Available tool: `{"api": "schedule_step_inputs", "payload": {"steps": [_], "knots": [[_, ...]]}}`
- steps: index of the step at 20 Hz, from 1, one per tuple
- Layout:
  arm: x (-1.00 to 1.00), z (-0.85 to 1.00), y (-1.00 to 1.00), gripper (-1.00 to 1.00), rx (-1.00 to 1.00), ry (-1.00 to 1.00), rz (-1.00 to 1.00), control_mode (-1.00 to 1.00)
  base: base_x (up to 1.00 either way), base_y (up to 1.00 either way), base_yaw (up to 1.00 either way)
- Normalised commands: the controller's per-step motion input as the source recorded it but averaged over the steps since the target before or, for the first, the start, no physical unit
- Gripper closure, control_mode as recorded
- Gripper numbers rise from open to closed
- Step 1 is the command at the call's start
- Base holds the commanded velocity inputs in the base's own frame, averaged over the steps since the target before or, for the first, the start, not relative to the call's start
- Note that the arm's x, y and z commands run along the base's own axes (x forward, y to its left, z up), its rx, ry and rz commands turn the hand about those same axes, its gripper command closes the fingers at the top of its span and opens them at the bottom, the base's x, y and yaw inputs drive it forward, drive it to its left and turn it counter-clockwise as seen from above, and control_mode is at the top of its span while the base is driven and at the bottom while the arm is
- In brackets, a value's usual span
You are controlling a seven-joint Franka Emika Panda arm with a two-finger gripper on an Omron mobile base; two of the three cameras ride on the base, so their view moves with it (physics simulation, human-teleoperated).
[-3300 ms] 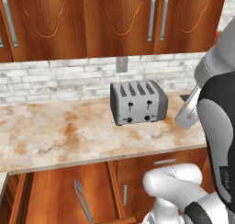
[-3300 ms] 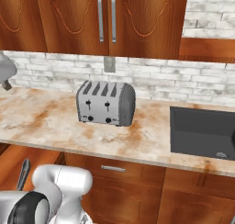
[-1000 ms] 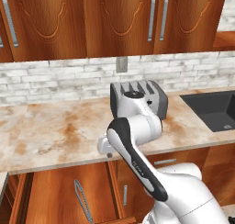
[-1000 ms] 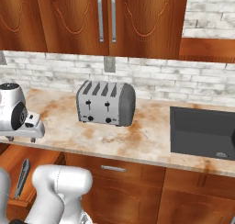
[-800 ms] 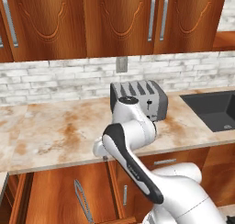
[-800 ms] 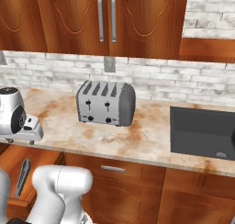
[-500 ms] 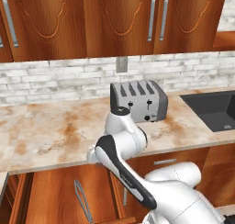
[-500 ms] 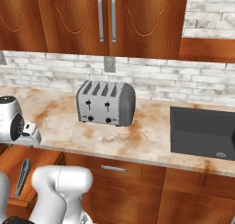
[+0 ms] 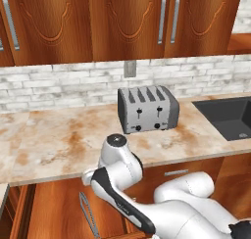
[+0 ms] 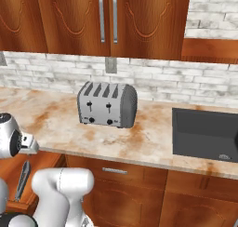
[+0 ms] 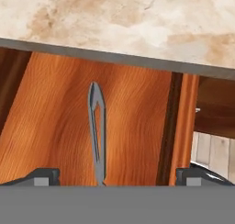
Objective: Take the tongs from the drawer on the left and place them on the dining counter next to the tray containing the kebab skewer.
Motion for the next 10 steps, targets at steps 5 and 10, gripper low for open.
{"api": "schedule_step_inputs", "payload": {"steps": [5, 10], "knots": [[0.00, -0.03, 0.14, -1.00, 0.00, 0.03, 0.00, -1.00, 0.00, 0.00, 0.00], [0.00, -0.19, 0.24, -1.00, 0.00, 0.06, 0.00, -1.00, 0.00, 0.00, 0.00]]}}
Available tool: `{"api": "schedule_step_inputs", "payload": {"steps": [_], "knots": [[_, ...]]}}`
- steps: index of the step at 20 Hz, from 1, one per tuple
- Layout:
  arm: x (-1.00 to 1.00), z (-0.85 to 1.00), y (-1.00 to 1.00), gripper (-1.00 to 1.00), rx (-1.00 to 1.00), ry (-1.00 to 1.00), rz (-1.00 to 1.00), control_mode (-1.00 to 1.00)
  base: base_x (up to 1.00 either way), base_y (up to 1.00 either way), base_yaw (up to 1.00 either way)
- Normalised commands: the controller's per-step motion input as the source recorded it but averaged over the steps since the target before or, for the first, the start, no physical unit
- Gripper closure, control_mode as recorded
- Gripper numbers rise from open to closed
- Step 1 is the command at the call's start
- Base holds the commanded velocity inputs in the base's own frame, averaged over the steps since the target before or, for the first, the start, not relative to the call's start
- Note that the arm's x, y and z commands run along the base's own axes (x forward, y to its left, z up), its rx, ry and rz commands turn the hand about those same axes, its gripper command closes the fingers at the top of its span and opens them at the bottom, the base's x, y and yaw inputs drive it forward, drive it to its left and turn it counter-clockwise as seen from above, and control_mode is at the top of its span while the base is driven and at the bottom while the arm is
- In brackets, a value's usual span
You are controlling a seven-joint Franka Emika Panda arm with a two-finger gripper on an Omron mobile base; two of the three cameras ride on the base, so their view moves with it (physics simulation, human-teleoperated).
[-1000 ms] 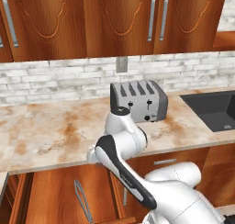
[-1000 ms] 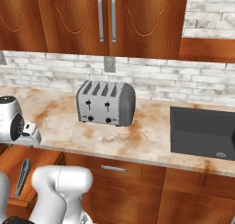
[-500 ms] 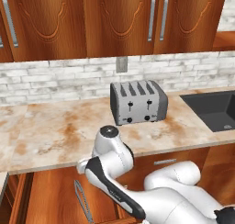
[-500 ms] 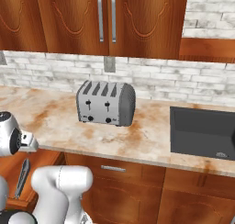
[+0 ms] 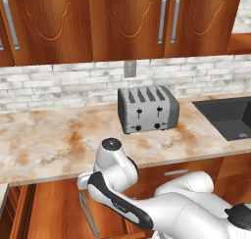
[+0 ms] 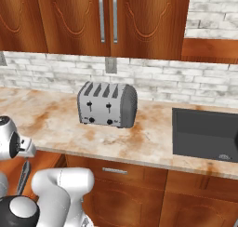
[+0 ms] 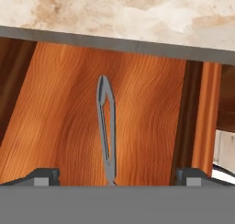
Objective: Take the tongs from the drawer on the left and place them on the dining counter next to the tray containing the kebab skewer.
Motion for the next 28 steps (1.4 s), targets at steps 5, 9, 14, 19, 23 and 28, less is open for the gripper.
{"api": "schedule_step_inputs", "payload": {"steps": [5, 9, 14, 19, 23, 28], "knots": [[0.00, -0.34, 0.16, -1.00, 0.00, 0.10, 0.00, -1.00, 0.00, 0.00, 0.00], [0.07, -0.52, 0.18, -1.00, 0.00, 0.12, 0.00, -1.00, 0.00, 0.00, 0.00], [0.06, -0.53, 0.12, -1.00, 0.00, 0.11, 0.00, -1.00, 0.00, 0.00, 0.00], [0.06, -0.26, 0.12, -1.00, -0.05, 0.05, 0.00, -1.00, 0.00, 0.00, 0.00], [0.11, -0.07, 0.13, -1.00, -0.09, 0.01, 0.00, -1.00, 0.00, 0.00, 0.00], [0.10, -0.15, 0.10, -1.00, -0.05, 0.00, 0.00, -1.00, 0.00, 0.00, 0.00]]}}
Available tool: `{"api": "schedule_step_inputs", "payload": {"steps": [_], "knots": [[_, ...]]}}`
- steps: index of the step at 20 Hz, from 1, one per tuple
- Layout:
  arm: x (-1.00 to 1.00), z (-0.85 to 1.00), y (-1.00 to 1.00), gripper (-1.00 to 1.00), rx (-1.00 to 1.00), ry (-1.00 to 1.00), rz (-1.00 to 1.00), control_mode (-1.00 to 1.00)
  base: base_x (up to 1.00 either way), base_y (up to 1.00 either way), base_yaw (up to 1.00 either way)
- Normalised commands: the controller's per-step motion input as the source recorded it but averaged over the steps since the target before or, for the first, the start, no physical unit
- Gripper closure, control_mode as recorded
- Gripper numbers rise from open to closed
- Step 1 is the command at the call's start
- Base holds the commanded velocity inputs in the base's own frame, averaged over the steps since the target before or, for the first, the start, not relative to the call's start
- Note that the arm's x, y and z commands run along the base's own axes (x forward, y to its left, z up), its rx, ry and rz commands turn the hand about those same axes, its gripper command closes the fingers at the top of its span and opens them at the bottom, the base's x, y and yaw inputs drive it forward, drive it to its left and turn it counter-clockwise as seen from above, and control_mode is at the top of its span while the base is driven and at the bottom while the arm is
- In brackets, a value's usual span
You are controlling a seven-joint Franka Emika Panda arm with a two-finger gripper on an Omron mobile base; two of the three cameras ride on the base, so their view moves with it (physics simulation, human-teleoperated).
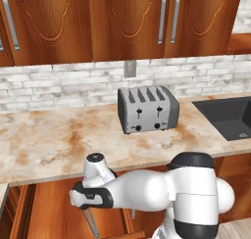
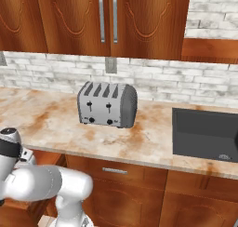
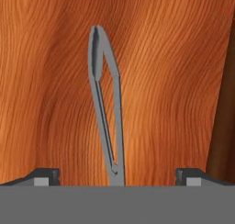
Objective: Take the tongs from the drawer on the left and place them on the dining counter next to the tray containing the kebab skewer.
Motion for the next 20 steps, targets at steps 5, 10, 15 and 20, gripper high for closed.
{"api": "schedule_step_inputs", "payload": {"steps": [5, 10, 15, 20], "knots": [[0.20, -0.29, 0.07, -1.00, 0.00, 0.03, 0.00, -1.00, 0.00, 0.00, 0.00], [0.27, -0.33, 0.06, -1.00, 0.00, 0.04, 0.00, -1.00, 0.00, 0.00, 0.00], [0.09, -0.30, 0.01, -1.00, 0.00, 0.01, 0.00, -1.00, 0.00, 0.00, 0.00], [0.03, -0.30, 0.10, -1.00, 0.00, 0.00, 0.00, -1.00, 0.00, 0.00, 0.00]]}}
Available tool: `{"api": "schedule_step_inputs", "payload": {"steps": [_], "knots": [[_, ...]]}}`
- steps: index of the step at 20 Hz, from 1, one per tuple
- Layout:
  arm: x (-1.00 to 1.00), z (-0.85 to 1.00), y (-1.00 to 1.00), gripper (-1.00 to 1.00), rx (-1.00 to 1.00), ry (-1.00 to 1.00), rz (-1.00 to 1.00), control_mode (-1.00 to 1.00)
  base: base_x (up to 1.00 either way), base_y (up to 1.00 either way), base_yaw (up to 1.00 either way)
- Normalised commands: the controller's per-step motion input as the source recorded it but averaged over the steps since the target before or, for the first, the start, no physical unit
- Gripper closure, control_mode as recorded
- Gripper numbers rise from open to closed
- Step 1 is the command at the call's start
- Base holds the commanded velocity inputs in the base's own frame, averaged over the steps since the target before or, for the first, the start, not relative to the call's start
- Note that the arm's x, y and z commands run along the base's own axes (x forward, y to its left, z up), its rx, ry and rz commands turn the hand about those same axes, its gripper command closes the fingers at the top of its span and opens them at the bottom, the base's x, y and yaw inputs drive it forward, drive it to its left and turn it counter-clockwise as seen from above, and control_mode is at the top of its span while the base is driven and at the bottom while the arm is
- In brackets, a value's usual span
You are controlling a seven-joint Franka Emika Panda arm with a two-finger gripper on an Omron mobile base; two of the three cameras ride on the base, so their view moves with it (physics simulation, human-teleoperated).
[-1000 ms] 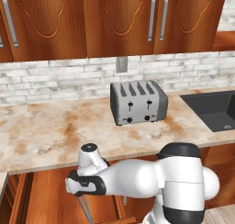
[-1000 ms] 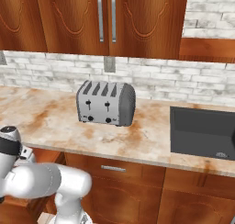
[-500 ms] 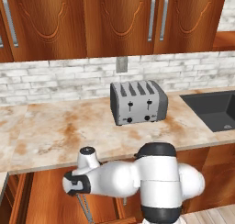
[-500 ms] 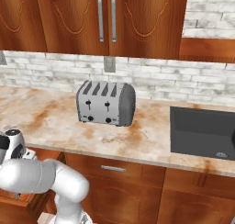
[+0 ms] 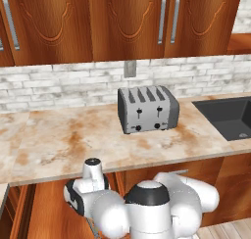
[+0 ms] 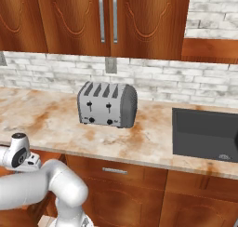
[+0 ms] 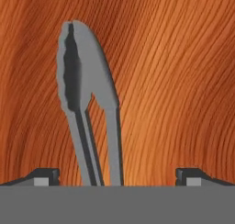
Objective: Take the tongs from the drawer on the left and place them on the dining counter next to the tray containing the kebab skewer.
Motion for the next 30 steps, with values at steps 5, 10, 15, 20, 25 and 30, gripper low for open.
{"api": "schedule_step_inputs", "payload": {"steps": [5, 10, 15, 20, 25, 30], "knots": [[0.00, -0.21, 0.19, -1.00, 0.00, 0.00, 0.00, -1.00, 0.00, 0.00, 0.00], [0.00, -0.18, 0.15, -1.00, 0.00, 0.00, 0.00, -1.00, 0.00, 0.00, 0.00], [0.00, -0.17, 0.01, -1.00, 0.00, 0.00, 0.00, -1.00, 0.00, 0.00, 0.00], [0.03, -0.24, 0.00, -1.00, 0.00, -0.01, 0.00, -1.00, 0.00, 0.00, 0.00], [0.01, -0.23, 0.00, -1.00, 0.00, 0.00, 0.00, -1.00, 0.00, 0.00, 0.00], [0.00, -0.03, 0.01, -1.00, 0.00, 0.02, 0.00, -1.00, 0.00, 0.00, 0.00]]}}
